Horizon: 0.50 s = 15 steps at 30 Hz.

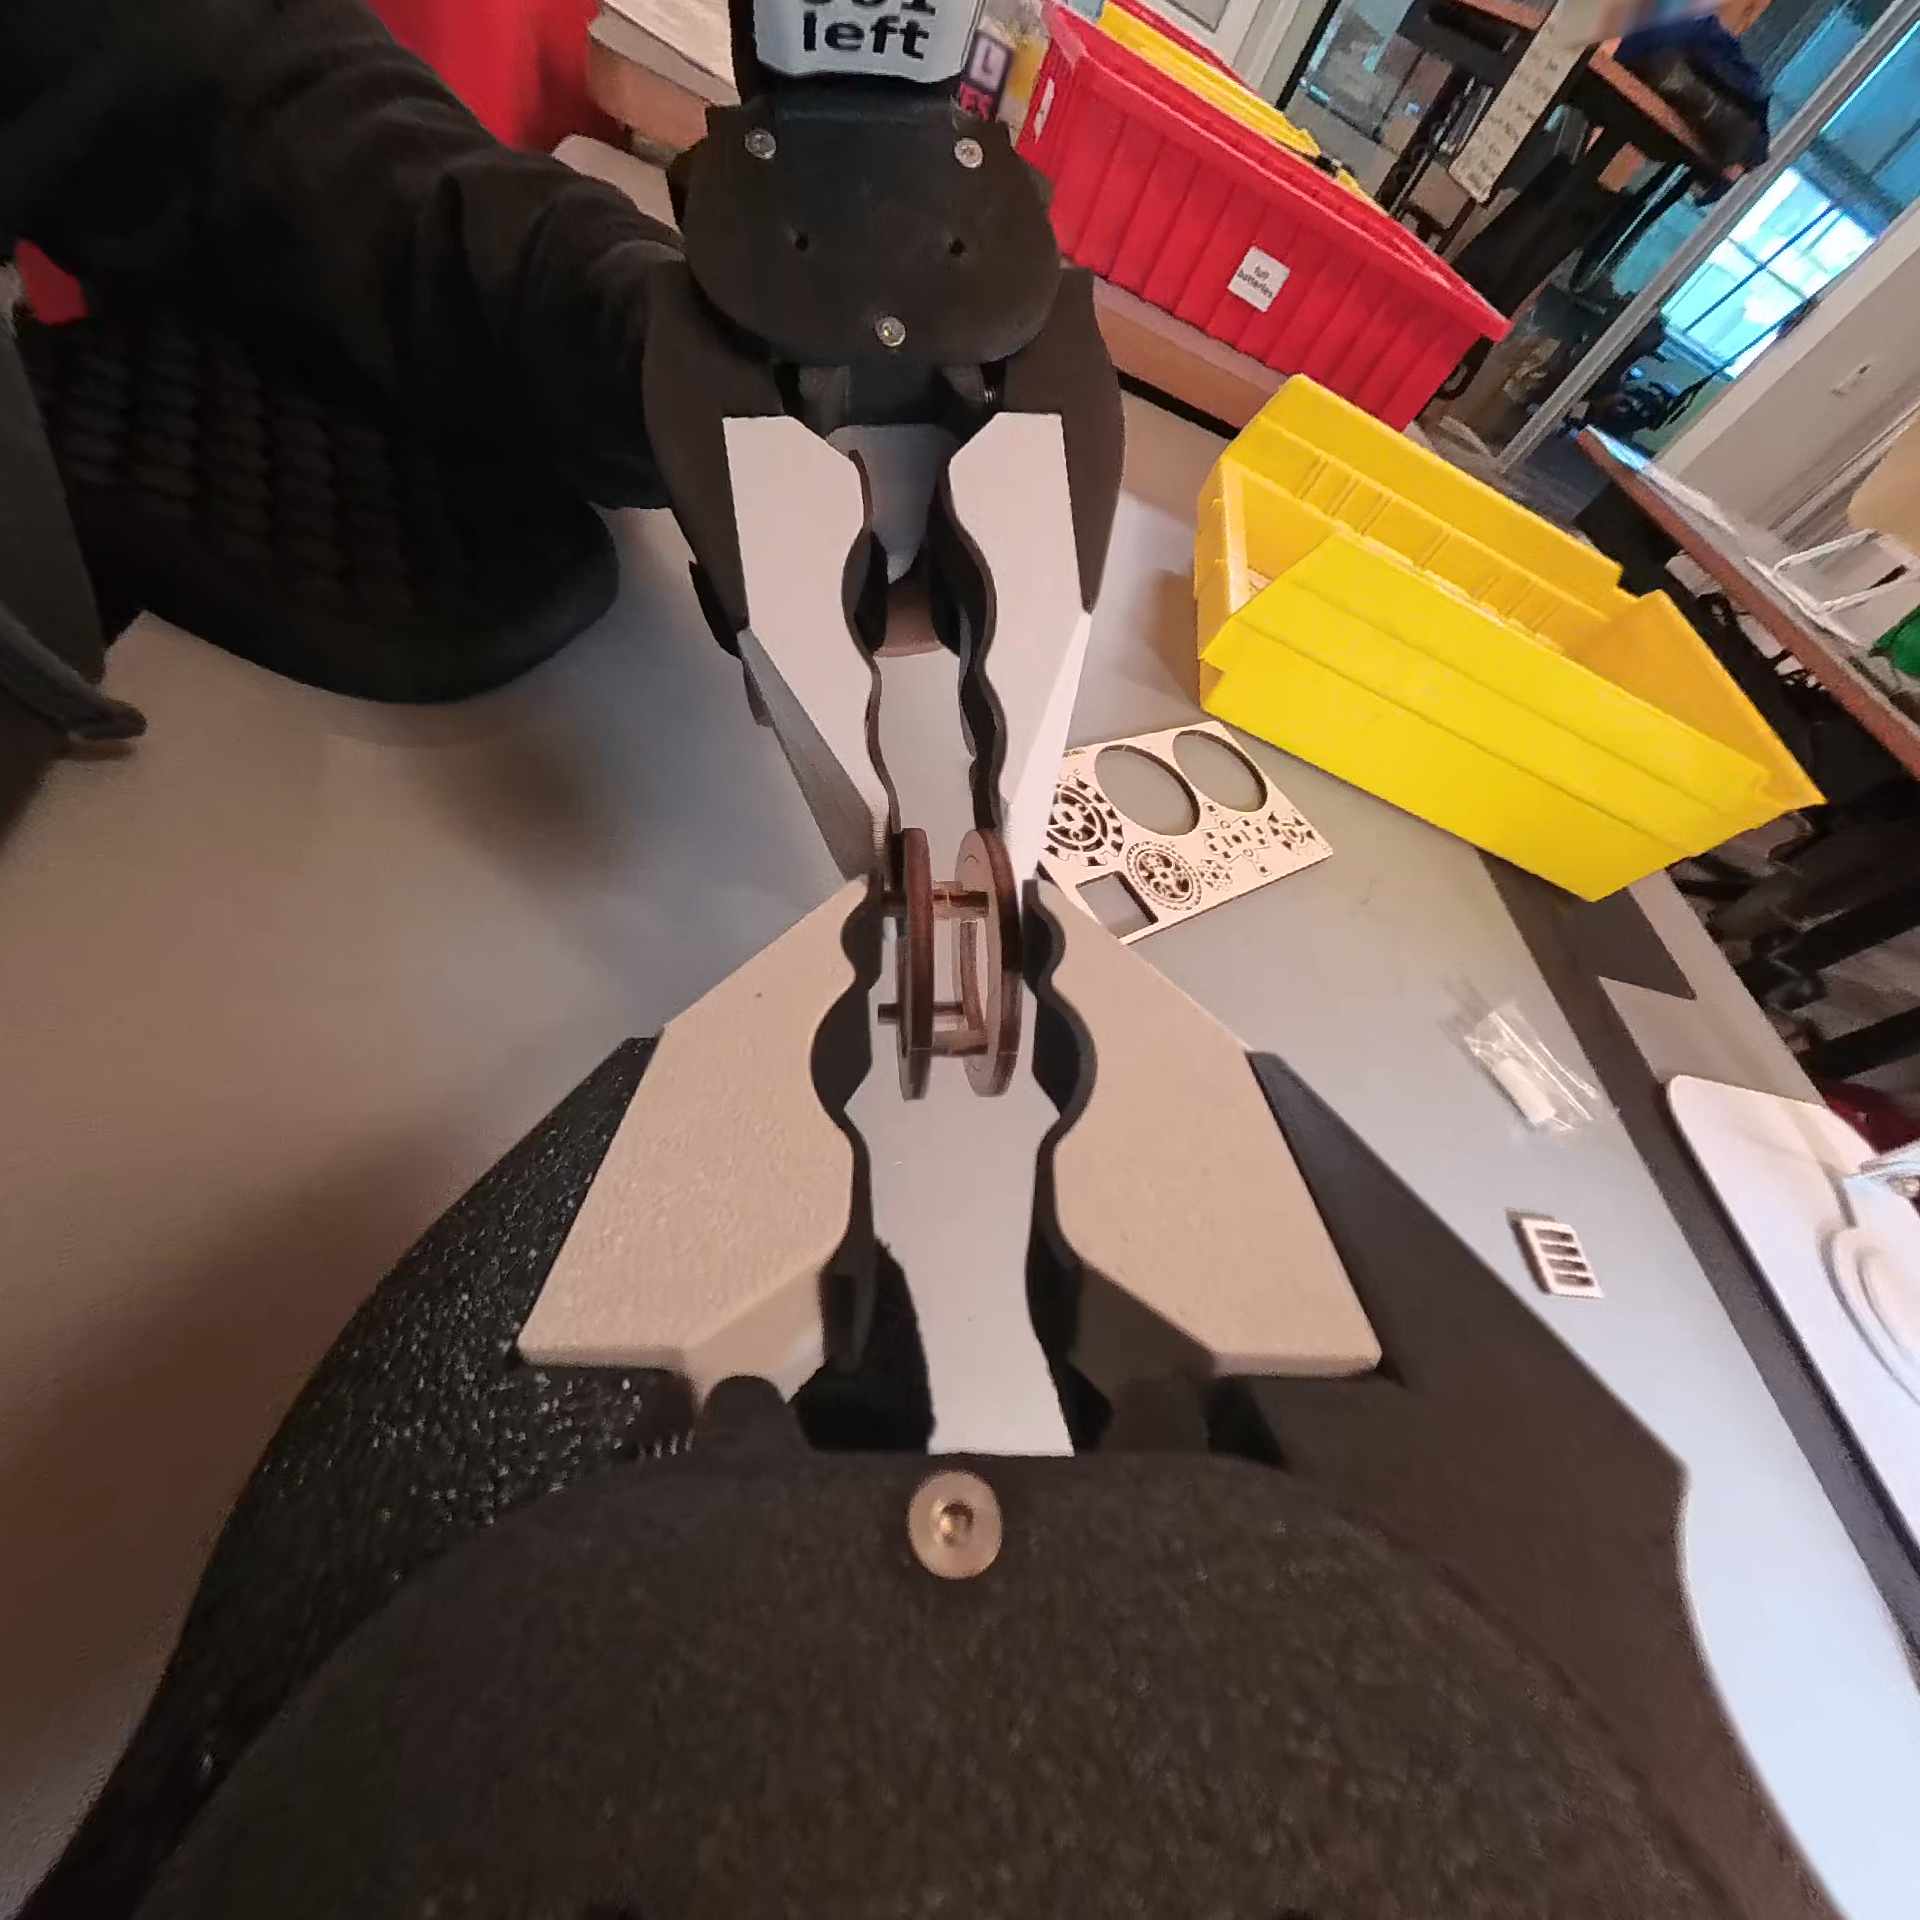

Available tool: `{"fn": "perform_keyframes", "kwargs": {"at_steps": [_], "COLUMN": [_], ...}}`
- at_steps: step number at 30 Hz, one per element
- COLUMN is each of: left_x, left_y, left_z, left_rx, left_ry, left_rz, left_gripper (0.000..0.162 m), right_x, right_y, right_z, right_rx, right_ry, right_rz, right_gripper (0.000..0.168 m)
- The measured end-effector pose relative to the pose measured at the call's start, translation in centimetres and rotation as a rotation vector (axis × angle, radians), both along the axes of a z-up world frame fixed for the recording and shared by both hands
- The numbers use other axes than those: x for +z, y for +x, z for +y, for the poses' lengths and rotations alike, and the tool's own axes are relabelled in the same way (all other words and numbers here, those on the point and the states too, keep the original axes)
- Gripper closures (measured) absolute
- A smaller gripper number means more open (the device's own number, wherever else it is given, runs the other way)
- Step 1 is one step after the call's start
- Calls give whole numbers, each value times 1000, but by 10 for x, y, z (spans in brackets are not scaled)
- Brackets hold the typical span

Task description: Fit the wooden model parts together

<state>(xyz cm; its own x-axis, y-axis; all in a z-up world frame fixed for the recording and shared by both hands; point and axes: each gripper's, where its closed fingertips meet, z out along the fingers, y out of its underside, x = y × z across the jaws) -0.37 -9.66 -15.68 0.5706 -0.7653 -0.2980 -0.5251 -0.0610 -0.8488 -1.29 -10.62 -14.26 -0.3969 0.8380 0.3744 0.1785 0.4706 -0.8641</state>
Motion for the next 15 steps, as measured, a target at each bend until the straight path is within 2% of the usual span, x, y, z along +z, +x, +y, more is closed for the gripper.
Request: {"fn": "perform_keyframes", "kwargs": {"at_steps": [15], "left_x": [-1], "left_y": [0], "left_z": [-1], "left_rx": [23], "left_ry": [7], "left_rz": [32], "left_gripper": [144], "right_x": [-3], "right_y": [2], "right_z": [-1], "right_rx": [15], "right_ry": [23], "right_rz": [-4], "right_gripper": [148]}}
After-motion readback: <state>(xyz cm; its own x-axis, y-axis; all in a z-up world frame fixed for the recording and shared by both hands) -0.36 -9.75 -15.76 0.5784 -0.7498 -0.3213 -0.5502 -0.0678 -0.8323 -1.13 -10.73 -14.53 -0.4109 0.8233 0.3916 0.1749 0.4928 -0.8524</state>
